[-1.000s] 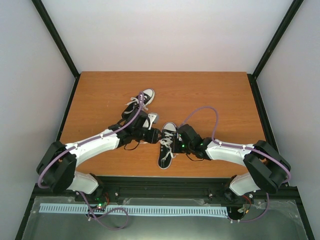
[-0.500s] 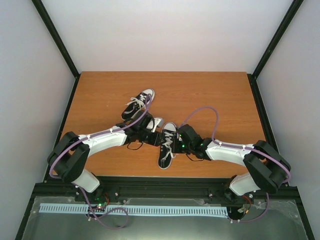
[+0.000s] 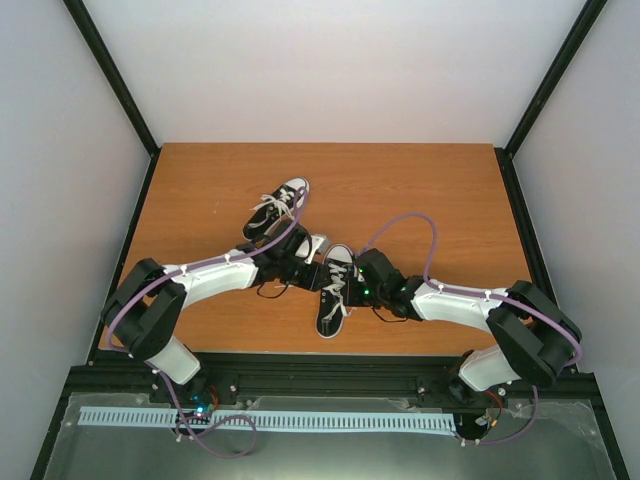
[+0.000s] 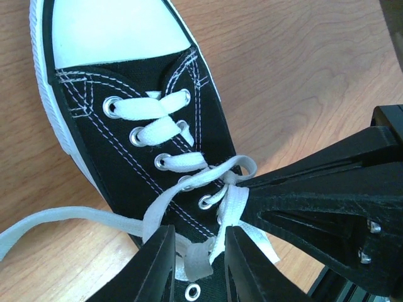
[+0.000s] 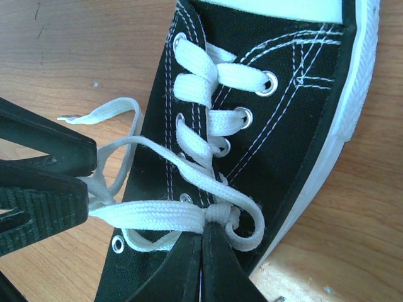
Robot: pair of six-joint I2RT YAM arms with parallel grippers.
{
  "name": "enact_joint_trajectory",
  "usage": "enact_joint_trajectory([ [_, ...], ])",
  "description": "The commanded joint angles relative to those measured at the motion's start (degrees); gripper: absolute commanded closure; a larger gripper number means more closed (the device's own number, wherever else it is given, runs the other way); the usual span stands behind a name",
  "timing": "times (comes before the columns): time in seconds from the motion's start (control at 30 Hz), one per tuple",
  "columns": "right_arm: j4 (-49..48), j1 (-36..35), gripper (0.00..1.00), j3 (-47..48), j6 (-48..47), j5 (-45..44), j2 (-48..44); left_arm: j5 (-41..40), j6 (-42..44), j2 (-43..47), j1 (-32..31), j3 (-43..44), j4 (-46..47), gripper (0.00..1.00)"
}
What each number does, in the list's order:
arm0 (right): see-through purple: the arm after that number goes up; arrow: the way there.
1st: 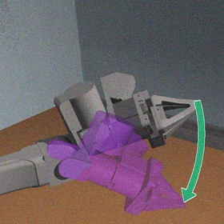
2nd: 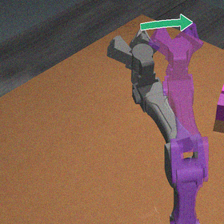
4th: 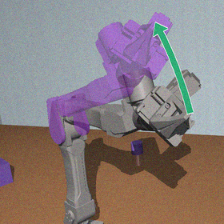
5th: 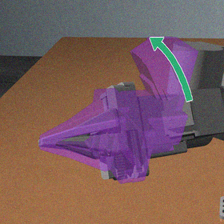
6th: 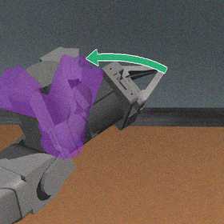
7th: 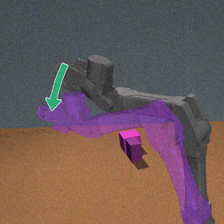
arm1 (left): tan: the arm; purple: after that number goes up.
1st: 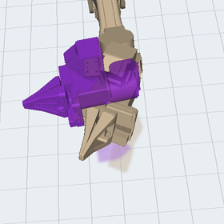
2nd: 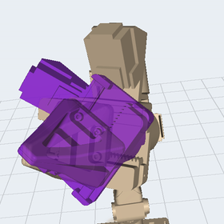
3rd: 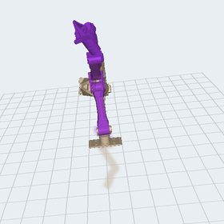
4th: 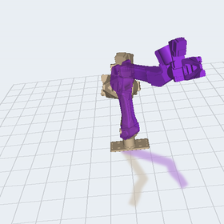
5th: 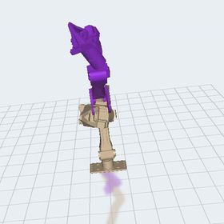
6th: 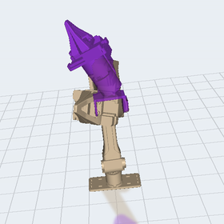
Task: Tie the shoes
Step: Cross the shoelace with the shoelace.
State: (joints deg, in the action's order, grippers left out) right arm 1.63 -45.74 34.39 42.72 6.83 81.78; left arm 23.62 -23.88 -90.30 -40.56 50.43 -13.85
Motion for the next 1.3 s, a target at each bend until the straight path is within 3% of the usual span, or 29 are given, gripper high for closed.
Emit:
enact_joint_trajectory([
  [0.0, 0.04, 0.38, 0.97, -0.69, -0.09, -0.42, -0.03, -1.36, 0.47, -0.73, -0.31, 1.82, -0.82, 0.77],
  [0.13, 0.04, 0.38, 0.97, -0.74, -0.17, -0.33, -0.05, -1.9, 0.49, -1.54, -0.31, 2.03, -1.14, 0.79],
  [0.33, 0.2, 0.38, 0.97, -0.73, -0.15, -0.52, -0.08, -0.59, -0.14, -0.26, -0.4, 1.36, 0.84, 0.99],
  [0.53, 0.85, 0.38, 0.97, -0.64, -0.18, -0.5, -0.89, 2.11, -0.25, 3.95, -0.72, 0.53, 3.17, 0.99],
  [0.73, 2.7, 0.37, 0.97, -0.85, -0.44, -0.29, -2.14, 5.26, 0.32, 2.36, -2.93, 1.35, 3.74, 0.99],
  [1.1, 6.73, -0.45, 0.97, -2.52, -4.16, 4.52, -6.3, 3.76, -1.04, -1.58, -4.8, 5.67, 4.74, 0.99],
  [1.27, 9.11, -0.5, 0.97, -2.75, -2.59, 1.61, -5.06, 6.52, -0.6, -1.47, -4.95, 5.4, 6.4, 0.99],
])
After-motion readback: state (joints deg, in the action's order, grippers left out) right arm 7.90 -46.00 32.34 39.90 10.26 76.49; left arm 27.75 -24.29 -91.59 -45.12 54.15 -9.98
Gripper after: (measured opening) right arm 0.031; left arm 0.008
